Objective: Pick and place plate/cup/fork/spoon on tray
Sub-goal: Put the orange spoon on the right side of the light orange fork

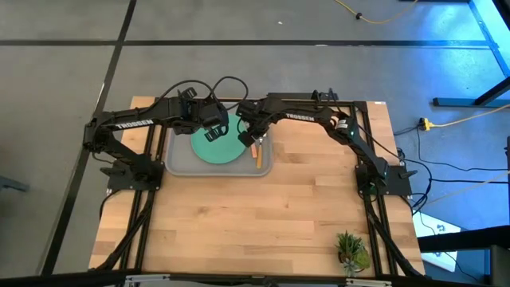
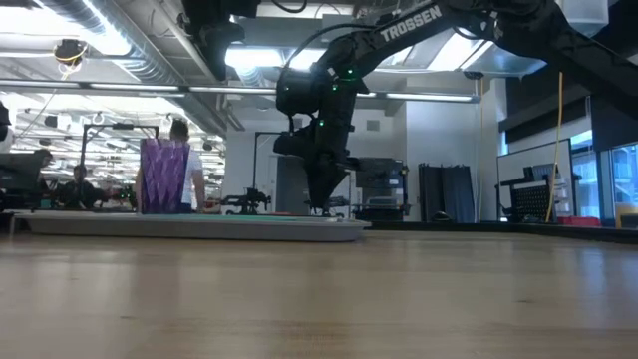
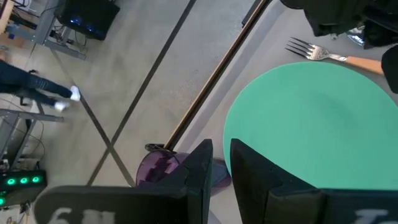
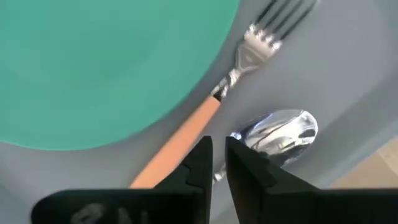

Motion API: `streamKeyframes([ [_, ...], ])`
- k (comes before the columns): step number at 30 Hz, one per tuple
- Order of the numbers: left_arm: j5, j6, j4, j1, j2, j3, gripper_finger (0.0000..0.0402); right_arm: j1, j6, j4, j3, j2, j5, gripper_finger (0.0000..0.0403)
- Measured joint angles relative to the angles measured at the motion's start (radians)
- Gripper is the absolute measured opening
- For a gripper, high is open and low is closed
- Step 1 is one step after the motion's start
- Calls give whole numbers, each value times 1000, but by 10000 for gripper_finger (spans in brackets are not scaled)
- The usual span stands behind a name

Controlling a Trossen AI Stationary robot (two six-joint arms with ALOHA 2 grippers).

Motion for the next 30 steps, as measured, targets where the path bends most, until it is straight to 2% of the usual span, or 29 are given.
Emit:
streamKeyframes([
  [6,0,0,0,0,0,0,50,-1,-2,-6,-2,1,-13,8],
  [9,0,0,0,0,0,0,50,-2,-4,-2,-2,3,-30,6],
  [13,0,0,-1,0,0,0,50,-11,-2,5,-2,24,14,3],
  [30,0,-1,0,0,0,0,50,-73,-32,-17,-2,48,27,1],
])
